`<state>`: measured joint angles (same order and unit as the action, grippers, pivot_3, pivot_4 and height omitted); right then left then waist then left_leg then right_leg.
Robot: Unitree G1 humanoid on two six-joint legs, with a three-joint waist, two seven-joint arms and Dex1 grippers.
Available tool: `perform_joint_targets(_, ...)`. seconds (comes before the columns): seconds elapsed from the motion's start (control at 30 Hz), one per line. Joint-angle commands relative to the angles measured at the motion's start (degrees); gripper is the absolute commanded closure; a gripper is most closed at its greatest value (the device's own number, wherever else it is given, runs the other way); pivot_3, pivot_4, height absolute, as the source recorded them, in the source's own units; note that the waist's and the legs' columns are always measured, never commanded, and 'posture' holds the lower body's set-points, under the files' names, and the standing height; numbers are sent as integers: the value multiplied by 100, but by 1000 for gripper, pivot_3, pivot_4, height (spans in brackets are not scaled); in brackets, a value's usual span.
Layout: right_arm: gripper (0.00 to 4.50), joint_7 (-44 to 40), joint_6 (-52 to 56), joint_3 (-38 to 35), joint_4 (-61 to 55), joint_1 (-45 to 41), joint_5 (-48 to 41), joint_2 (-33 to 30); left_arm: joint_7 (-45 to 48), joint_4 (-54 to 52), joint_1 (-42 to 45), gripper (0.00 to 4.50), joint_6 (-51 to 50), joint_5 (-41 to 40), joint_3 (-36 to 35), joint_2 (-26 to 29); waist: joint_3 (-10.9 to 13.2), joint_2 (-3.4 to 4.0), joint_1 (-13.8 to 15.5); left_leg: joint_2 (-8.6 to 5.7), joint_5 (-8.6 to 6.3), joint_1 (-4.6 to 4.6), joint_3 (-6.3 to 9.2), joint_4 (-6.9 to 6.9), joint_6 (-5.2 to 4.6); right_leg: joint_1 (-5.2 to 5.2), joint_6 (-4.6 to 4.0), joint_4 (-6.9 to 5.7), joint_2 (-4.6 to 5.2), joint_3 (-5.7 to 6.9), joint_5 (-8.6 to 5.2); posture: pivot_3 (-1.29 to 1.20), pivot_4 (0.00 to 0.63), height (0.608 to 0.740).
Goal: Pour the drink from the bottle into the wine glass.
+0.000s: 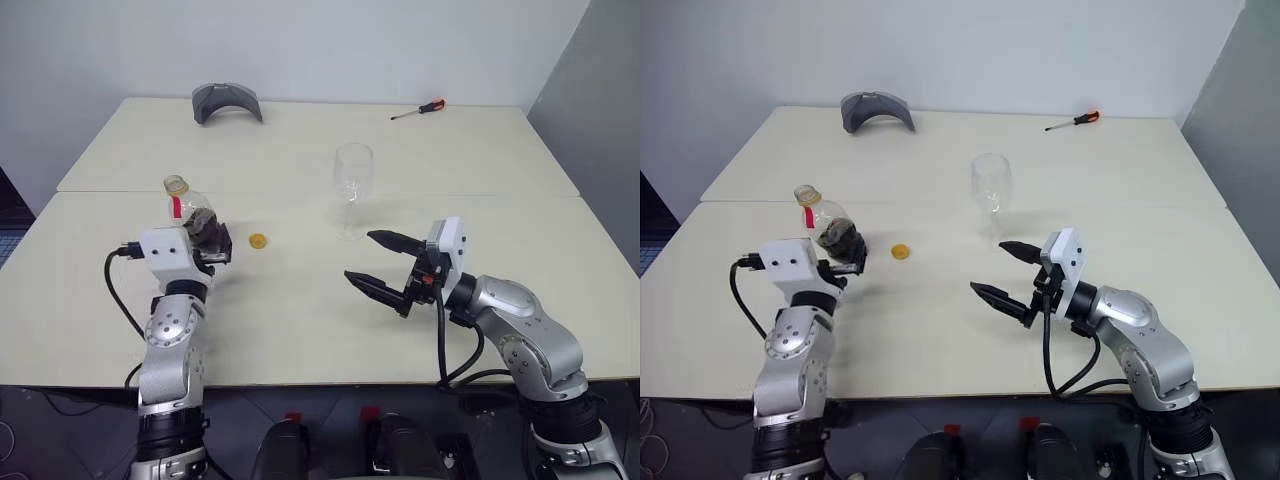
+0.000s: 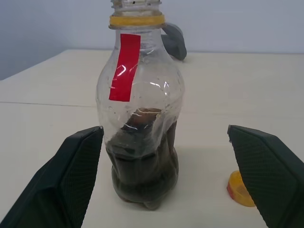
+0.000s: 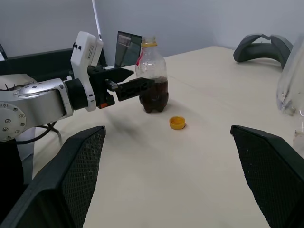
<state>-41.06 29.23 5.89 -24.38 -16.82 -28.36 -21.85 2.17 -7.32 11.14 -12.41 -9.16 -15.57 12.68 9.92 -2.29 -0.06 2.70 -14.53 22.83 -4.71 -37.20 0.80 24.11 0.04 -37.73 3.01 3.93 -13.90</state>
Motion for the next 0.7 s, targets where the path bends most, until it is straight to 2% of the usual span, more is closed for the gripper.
perform_joint_targets(0.03,12,44,-9,-14,-176,-62,-125,55,123,22,148,0,97,-81,-94,140,0,0,1,0,0,0,0,0,0,0,0,-1,0,0,0,0,150,740)
perform_joint_targets(0.7,12,194,7,1,-205,-12,-87,88,551,961,735,0,316,-216,-146,457,-1,-1,2,0,1,1,0,-10,0,-1,0,-8,0,1,0,0,150,740)
